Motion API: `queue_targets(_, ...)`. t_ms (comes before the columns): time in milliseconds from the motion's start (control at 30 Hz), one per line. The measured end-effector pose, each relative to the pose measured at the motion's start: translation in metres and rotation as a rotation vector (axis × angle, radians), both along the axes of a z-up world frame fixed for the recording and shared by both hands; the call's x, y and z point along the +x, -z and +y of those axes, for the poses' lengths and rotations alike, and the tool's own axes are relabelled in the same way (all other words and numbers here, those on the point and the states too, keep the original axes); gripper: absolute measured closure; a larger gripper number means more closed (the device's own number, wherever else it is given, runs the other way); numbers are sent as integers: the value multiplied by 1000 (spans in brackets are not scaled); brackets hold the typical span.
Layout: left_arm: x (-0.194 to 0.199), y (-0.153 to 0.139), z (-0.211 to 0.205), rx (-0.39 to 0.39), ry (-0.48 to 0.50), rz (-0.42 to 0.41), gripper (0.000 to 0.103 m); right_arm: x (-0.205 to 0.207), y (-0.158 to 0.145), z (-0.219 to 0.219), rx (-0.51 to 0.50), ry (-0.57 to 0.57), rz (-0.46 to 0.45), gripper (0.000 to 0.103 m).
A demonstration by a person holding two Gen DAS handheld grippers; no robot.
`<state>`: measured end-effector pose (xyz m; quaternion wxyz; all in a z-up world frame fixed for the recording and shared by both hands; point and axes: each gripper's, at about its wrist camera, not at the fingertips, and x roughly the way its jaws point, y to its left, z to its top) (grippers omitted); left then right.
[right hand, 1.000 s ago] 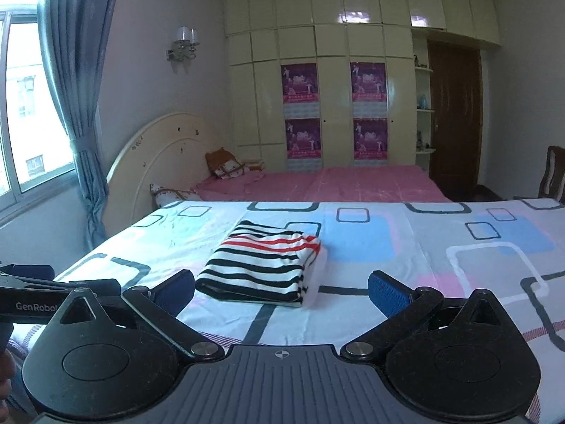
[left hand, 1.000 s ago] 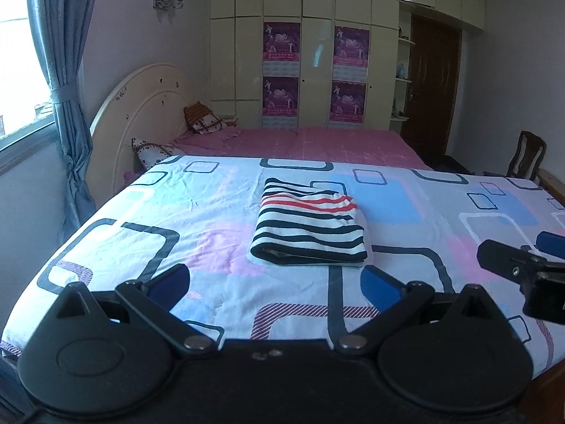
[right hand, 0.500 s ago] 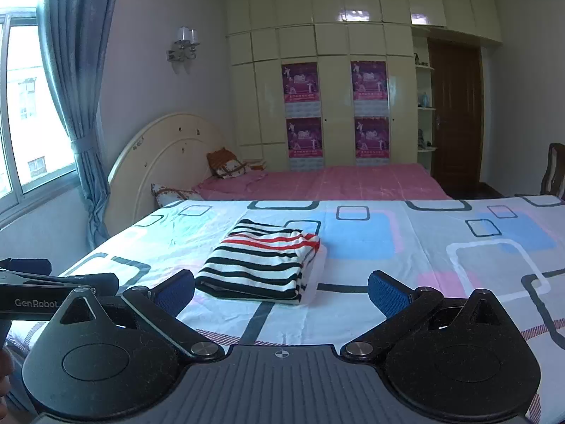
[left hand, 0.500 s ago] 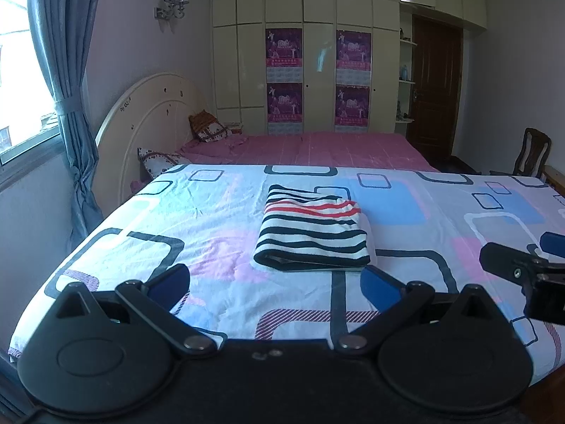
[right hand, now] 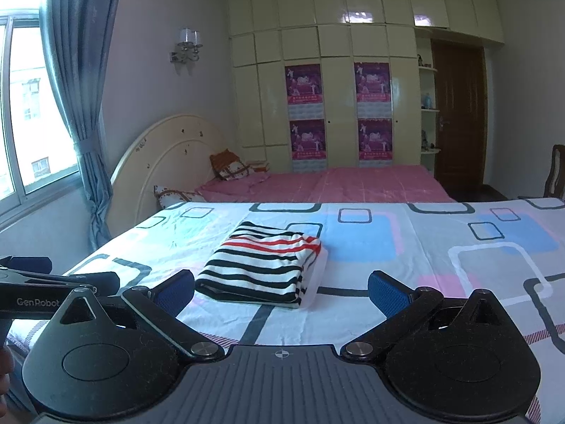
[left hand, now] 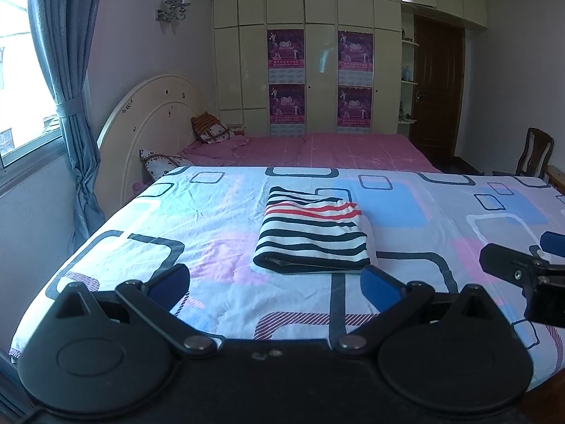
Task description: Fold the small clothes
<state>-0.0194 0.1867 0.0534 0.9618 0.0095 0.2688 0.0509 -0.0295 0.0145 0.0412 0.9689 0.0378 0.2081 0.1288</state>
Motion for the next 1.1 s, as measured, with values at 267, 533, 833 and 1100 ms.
queue_targets(267,1,-1,-2,2,0,-1,0,-1,0,-3,0,1,-1,0)
queue_targets(533,1,-2,-4,4,0,0,0,0,0,-6,3,1,1,0)
queue_targets(833,2,-3,-7,4,3,3,0,2,2,-10,2,0,7,0)
queue_targets(1100,7,-2,-9,5,2,14,0,8,5,-9,-1,-7,16,0)
